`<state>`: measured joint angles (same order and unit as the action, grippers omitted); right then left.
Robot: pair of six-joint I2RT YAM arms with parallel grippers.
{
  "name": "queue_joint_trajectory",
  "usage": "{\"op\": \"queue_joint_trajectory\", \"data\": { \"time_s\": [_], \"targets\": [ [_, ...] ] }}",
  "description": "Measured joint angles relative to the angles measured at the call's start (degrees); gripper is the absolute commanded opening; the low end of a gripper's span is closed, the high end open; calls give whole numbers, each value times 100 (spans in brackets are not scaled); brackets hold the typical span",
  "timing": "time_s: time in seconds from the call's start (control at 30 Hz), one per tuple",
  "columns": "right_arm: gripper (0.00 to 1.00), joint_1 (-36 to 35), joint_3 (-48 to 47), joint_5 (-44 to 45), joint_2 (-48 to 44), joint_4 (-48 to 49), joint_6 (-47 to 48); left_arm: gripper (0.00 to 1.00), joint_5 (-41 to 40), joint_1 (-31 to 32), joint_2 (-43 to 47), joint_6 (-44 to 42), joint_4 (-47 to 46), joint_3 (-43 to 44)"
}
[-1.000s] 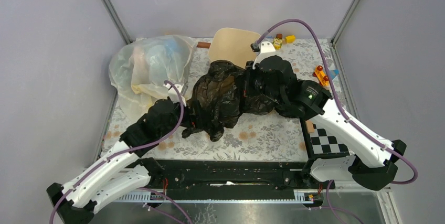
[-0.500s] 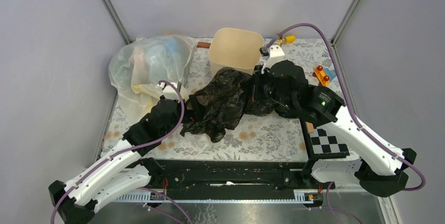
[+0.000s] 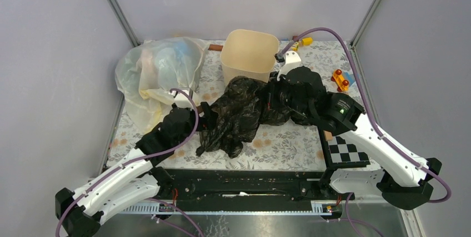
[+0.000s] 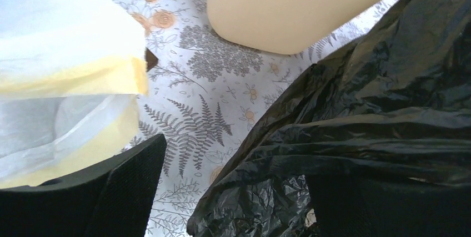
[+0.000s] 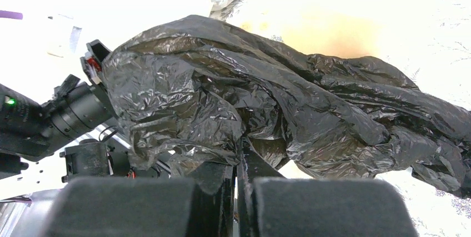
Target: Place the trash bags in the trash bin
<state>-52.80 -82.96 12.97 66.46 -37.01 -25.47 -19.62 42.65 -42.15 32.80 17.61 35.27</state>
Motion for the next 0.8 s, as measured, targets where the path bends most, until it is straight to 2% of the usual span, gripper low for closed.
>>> {"op": "queue_joint_trajectory", "data": {
  "time_s": [0.03,0.07,0.13,0.17,0.33,0.43,0.47,0.5,0.6,0.63,0.7,0.8],
  "targets": [
    [0,0,4,2,-15,-2,0,68,105,0,0,-28,-140,-94],
    [0,0,9,2,-28,0,0,52,175,0,-2,-15,-203,-144],
    [0,0,33,0,-68,0,0,11,332,0,-4,-46,-315,-212],
    [0,0,46,-2,-87,2,0,0,420,0,-7,-52,-372,-214],
    [2,0,122,-173,-98,2,0,0,741,0,20,-131,-743,-216],
    [11,0,181,-323,-79,4,15,0,614,0,-35,-72,-472,-46],
    [20,0,205,-348,-79,2,15,0,522,0,-83,-24,-319,81],
    [33,0,245,-369,-83,7,17,0,417,-15,-151,22,-192,229],
    [80,4,472,-520,-142,50,26,0,313,-188,-317,164,-39,483],
    [88,4,564,-601,-175,52,22,0,317,-275,-365,205,-42,494],
    [99,4,763,-697,-267,44,55,0,350,-468,-487,289,15,487],
    [100,4,1032,-575,-485,28,-9,0,466,-730,-695,376,74,459]
  ]
}}
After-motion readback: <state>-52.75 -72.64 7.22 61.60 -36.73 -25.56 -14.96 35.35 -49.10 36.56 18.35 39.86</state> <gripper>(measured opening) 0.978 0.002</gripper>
